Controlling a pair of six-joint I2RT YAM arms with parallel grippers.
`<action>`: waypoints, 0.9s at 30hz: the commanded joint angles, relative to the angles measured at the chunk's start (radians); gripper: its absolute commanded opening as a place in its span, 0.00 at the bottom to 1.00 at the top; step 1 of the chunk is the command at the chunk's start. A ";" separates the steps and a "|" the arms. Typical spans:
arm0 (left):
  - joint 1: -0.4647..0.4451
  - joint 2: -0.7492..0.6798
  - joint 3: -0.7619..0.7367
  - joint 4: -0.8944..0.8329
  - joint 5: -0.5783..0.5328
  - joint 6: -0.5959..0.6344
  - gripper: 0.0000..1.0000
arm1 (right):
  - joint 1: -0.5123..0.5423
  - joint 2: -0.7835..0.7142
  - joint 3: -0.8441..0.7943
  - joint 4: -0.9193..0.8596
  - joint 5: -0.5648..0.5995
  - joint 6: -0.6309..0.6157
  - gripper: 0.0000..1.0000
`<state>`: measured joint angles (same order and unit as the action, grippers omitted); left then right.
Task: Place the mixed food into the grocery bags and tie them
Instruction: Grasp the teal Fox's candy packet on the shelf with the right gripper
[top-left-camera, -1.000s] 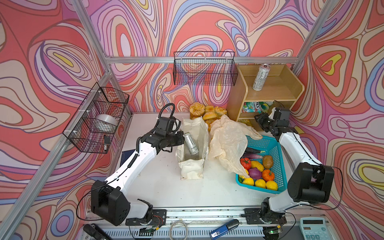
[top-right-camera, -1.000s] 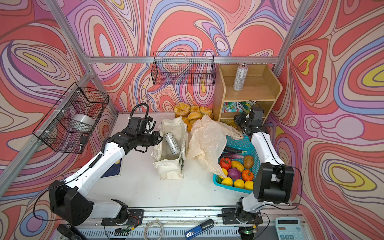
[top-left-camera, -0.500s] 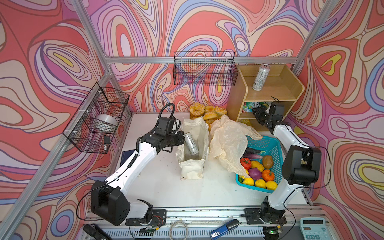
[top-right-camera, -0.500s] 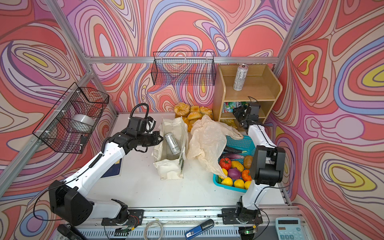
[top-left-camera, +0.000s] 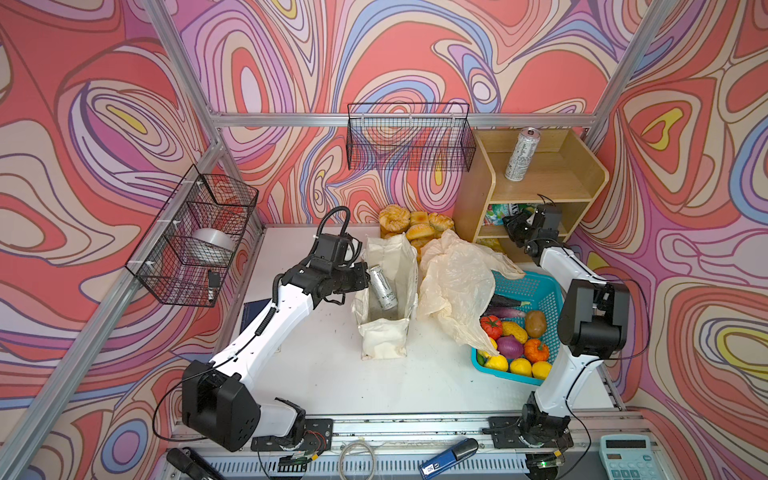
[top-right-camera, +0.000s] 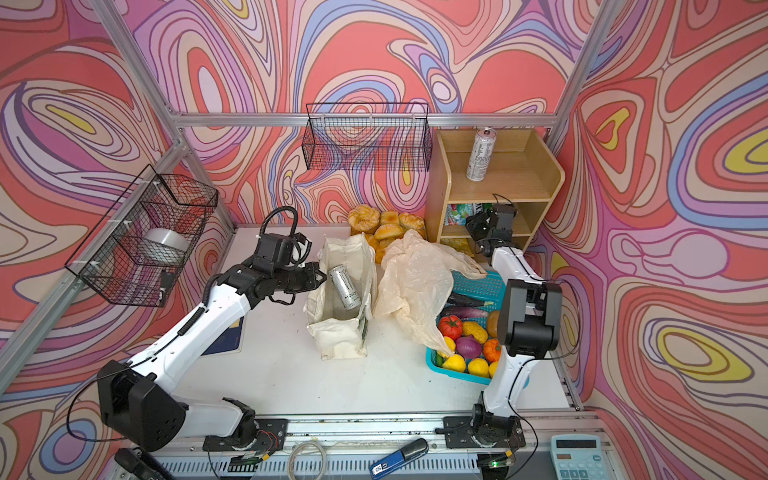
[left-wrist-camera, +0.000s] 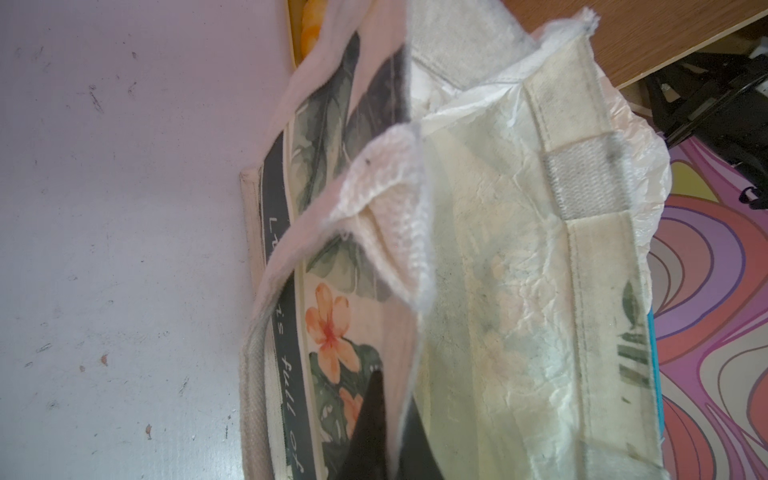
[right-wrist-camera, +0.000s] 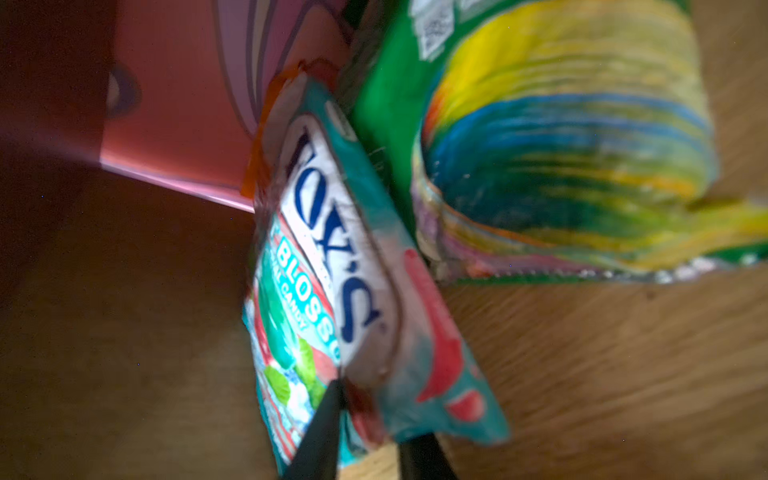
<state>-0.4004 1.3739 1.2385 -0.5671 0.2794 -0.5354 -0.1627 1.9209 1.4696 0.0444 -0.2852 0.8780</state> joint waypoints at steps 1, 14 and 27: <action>-0.006 -0.004 0.003 -0.001 0.000 -0.012 0.00 | -0.002 -0.004 -0.008 0.043 -0.015 -0.015 0.04; -0.006 -0.006 -0.005 -0.015 -0.027 -0.004 0.00 | -0.002 -0.331 -0.176 -0.041 0.029 -0.080 0.00; -0.005 0.002 -0.003 -0.008 -0.022 -0.002 0.00 | 0.008 -0.700 -0.223 -0.326 -0.116 -0.166 0.00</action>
<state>-0.4004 1.3743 1.2381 -0.5678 0.2588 -0.5354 -0.1623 1.2655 1.2484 -0.2272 -0.3077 0.7380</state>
